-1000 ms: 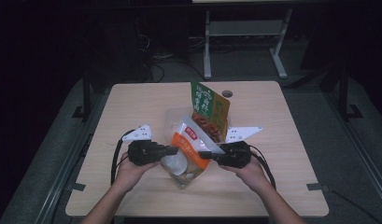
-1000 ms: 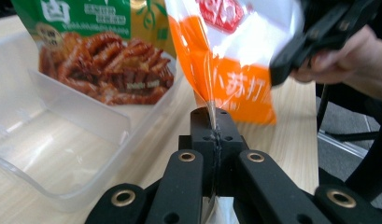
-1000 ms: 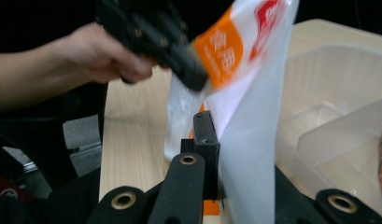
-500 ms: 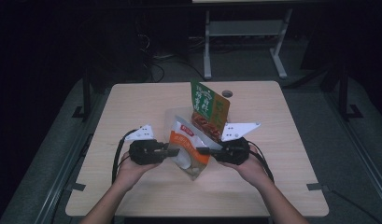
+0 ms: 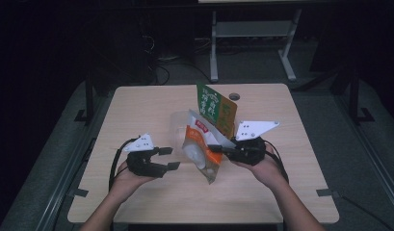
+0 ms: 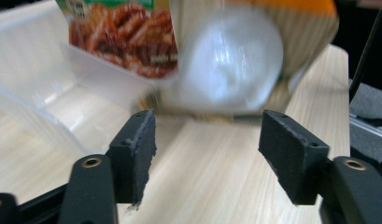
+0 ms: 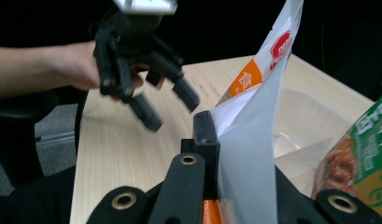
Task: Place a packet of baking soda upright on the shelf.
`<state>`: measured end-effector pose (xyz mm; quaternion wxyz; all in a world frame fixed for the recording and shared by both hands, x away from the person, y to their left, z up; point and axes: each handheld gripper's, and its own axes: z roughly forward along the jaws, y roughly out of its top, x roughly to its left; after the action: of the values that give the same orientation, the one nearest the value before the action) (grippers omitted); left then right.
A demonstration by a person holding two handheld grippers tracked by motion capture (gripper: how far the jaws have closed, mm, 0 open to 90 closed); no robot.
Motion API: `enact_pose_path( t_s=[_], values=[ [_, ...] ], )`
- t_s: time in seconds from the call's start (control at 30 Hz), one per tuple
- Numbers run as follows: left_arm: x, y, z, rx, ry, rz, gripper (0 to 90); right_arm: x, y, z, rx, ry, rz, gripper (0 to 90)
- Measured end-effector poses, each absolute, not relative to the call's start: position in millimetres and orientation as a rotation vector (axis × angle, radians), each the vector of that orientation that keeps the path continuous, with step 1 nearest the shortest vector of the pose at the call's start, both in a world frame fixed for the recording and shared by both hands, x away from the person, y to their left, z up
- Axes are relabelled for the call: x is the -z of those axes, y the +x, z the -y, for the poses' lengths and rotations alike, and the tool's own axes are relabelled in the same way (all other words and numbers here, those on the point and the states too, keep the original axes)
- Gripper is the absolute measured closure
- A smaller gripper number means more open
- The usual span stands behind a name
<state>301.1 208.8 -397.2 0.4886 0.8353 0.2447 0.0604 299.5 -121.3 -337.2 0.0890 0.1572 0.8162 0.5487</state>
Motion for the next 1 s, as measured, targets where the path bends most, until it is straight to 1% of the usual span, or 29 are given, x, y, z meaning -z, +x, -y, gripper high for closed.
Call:
enact_pose_path(
  t_s=[0.17, 0.33, 0.5, 1.0],
  values=[
    [410, 295, -213, -0.158, 2.089, -0.597, 25.6, 326, 304, 119, -1.627, 0.48, -2.403, 90.0],
    [421, 291, -221, -0.149, 2.14, -0.612, 20.4, 318, 313, 112, -1.604, 0.511, -2.385, 90.0],
    [431, 293, -220, -0.137, 2.148, -0.631, 19.7, 311, 324, 105, -1.598, 0.533, -2.364, 90.0],
    [431, 298, -220, -0.125, 2.148, -0.638, 18.7, 293, 353, 83, -1.556, 0.555, -2.34, 90.0]
  ],
)
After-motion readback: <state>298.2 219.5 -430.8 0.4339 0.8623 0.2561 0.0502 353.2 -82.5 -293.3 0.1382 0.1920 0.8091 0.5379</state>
